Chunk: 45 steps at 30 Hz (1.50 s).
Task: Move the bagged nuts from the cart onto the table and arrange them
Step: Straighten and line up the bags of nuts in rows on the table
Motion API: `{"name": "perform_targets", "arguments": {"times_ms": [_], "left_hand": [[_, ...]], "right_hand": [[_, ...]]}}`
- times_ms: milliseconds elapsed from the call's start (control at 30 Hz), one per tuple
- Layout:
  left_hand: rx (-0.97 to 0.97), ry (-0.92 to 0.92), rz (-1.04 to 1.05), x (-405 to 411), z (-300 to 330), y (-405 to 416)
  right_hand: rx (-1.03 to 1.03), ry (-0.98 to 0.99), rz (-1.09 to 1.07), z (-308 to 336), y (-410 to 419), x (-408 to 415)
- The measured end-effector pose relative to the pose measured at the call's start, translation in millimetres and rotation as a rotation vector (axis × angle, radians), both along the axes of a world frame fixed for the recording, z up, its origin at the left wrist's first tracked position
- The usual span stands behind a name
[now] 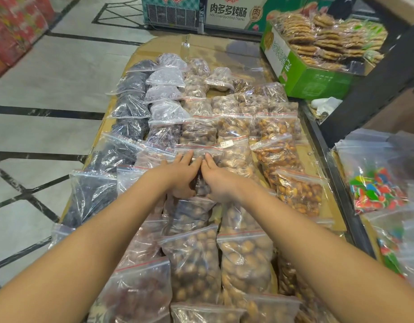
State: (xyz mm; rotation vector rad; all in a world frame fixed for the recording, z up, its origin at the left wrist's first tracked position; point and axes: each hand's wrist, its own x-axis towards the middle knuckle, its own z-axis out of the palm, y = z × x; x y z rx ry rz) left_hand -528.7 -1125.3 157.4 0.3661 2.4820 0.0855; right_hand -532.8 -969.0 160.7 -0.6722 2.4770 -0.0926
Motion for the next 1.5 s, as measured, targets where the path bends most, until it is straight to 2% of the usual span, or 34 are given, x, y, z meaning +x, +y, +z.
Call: {"name": "perform_targets", "arguments": {"times_ms": [133, 200, 333, 467, 600, 667, 767, 833, 933, 1067, 1167, 1300, 1400, 1500], "left_hand": [[-0.045, 0.013, -0.036, 0.9, 1.9, 0.8], [-0.030, 0.025, -0.043, 0.1, 0.0, -0.9], [-0.037, 0.103, -0.050, 0.4, -4.6, -7.5], [-0.083, 0.028, -0.044, -1.2, -13.4, -6.5], [-0.173, -0.011, -0.037, -8.0, -9.1, 1.2], [-0.172, 0.034, -0.041, -8.1, -5.4, 0.7], [-0.087, 0.229, -0.054, 6.1, 3.5, -8.5], [0.019, 0.340, 0.004, 23.2, 12.6, -14.6], [0.113, 0.449, 0.030, 57.2, 22.6, -13.8], [0.155, 0.488, 0.069, 103.1, 16.7, -4.8], [0.248, 0.450, 0.138, 127.7, 0.3, -4.1], [0.309, 0.398, 0.185, 136.0, -16.0, -9.0], [0.296, 0.428, 0.169, 134.0, -15.8, -4.8], [0.277, 0.425, 0.144, 136.6, -12.2, 1.2]], "right_hand": [[0.048, 0.106, 0.095, -4.5, 4.7, 7.6], [0.005, 0.120, 0.110, -5.5, 8.1, 6.3], [0.008, 0.279, 0.132, -6.6, 7.8, -1.7], [0.148, 0.216, 0.118, -16.6, 2.7, -13.0], [0.166, 0.192, 0.108, -20.2, -1.1, -19.5], [0.154, 0.173, 0.100, -15.1, 0.6, -18.1], [0.117, 0.159, 0.117, 0.7, 10.7, -5.5], [0.045, 0.172, 0.056, 11.8, 20.3, 11.1], [-0.157, 0.312, -0.033, 16.4, 32.9, 42.0], [-0.417, 0.419, -0.131, 16.0, 32.2, 85.4], [-0.472, 0.262, -0.251, 15.0, 25.7, 107.4], [-0.335, -0.001, -0.436, 3.7, 14.8, 104.3], [-0.408, -0.034, -0.561, -2.3, 3.5, 104.5], [-0.453, 0.044, -0.608, -12.6, -0.6, 111.6]]}}
